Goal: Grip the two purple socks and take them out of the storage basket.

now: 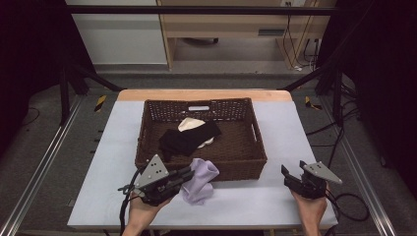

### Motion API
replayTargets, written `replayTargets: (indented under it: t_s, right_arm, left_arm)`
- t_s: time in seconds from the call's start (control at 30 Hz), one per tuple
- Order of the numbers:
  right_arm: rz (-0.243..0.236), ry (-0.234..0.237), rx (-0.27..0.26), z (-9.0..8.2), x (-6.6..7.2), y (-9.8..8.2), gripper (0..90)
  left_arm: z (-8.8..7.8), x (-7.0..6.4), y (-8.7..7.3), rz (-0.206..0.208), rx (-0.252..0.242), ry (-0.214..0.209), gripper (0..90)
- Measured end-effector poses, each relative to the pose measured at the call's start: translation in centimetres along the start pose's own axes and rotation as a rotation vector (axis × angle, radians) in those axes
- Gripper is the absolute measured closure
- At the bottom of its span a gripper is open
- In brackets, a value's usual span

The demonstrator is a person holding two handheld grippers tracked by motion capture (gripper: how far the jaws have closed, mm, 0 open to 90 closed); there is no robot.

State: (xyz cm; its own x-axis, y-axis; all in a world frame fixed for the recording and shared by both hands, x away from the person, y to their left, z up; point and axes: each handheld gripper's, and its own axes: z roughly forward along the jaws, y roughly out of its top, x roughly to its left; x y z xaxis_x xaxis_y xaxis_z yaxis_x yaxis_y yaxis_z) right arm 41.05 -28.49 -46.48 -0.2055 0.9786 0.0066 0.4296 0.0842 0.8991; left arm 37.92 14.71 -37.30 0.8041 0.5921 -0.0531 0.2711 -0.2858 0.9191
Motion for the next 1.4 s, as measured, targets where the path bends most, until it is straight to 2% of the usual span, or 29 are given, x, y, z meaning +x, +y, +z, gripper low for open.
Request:
replayTargets:
  t_s: [0.17,0.33,0.37,0.47,0.7,0.8,0.9,0.97,1.0,1.1,1.4]
  right_arm:
    - [-0.001,-0.005,0.000,0.0,0.0,0.0,26.3]
    - [-0.003,-0.002,0.010,0.2,0.0,0.0,23.4]
    - [-0.003,-0.002,0.010,0.2,0.0,0.0,23.4]
    - [0.002,0.003,0.016,0.3,0.0,0.0,21.6]
    - [0.010,0.025,0.036,0.6,0.0,-0.1,18.4]
    - [0.020,0.025,0.040,0.6,-0.1,-0.2,17.7]
    - [0.021,0.024,0.035,0.6,-0.2,-0.3,17.7]
    - [0.017,0.021,0.039,0.6,-0.2,-0.4,17.7]
    - [0.017,0.020,0.042,0.7,-0.2,-0.4,17.7]
    - [0.015,0.018,0.046,0.7,-0.2,-0.4,17.7]
    - [0.015,0.014,0.051,0.7,-0.2,-0.4,17.7]
  left_arm:
    - [0.3,-0.7,-1.5,-0.001,0.038,-0.008,81.1]
    - [1.1,-0.6,-3.6,-0.048,0.076,-0.029,81.1]
    - [1.1,-0.6,-3.6,-0.048,0.076,-0.029,81.1]
    - [2.0,-0.5,-4.9,-0.063,0.123,-0.016,81.1]
    - [3.9,-0.1,-6.5,-0.048,0.211,0.036,80.8]
    - [4.6,-0.2,-7.0,-0.036,0.231,0.054,80.3]
    - [4.7,-0.3,-7.1,-0.029,0.226,0.064,77.3]
    - [4.4,-0.5,-7.0,-0.013,0.214,0.089,70.2]
    - [4.3,-0.5,-6.8,-0.011,0.214,0.094,65.8]
    - [3.8,-0.6,-6.3,-0.018,0.189,0.097,60.1]
    - [2.2,-0.8,-3.2,-0.018,0.086,0.115,49.3]
